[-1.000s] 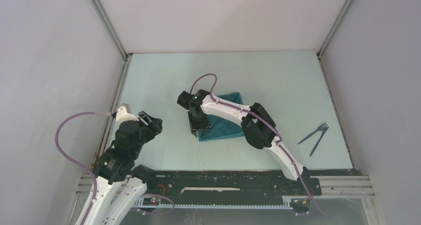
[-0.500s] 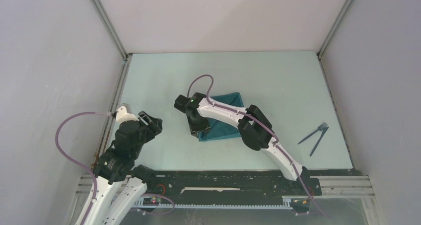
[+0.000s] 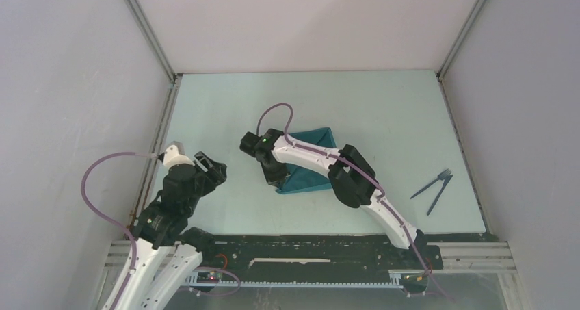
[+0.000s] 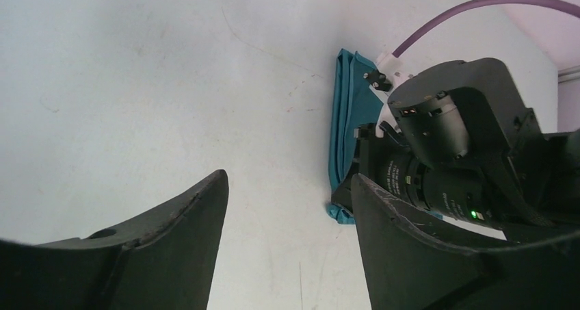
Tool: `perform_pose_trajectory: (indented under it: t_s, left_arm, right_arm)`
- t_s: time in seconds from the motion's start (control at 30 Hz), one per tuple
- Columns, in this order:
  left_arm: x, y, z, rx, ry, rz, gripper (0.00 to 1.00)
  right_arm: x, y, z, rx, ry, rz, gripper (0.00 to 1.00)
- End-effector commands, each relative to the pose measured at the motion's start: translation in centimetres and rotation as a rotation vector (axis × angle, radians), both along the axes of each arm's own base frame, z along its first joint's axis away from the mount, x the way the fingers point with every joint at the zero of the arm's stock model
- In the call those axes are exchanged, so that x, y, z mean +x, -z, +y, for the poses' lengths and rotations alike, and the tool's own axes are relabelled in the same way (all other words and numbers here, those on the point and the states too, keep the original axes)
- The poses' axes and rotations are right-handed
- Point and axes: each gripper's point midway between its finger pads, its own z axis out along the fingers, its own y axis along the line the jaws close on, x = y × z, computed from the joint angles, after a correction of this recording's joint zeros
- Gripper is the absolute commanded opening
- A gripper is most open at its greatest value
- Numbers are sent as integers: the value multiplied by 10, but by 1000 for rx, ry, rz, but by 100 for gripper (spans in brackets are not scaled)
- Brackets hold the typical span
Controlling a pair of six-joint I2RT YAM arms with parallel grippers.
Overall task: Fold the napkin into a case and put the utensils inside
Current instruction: Pick up the upper triangle-folded napkin from the center of the board.
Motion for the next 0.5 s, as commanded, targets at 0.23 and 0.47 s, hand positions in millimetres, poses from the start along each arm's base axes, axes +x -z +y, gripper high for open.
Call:
perform_pose_trajectory:
  t_s: [0.23, 0.47]
  left_arm:
    - [38, 44, -19, -181, 5, 196, 78]
    - [97, 79, -51, -609, 143, 265, 85]
  right_arm:
    - [21, -47, 14, 242, -92, -137, 0]
    - [17, -71, 8, 443, -113, -131, 0]
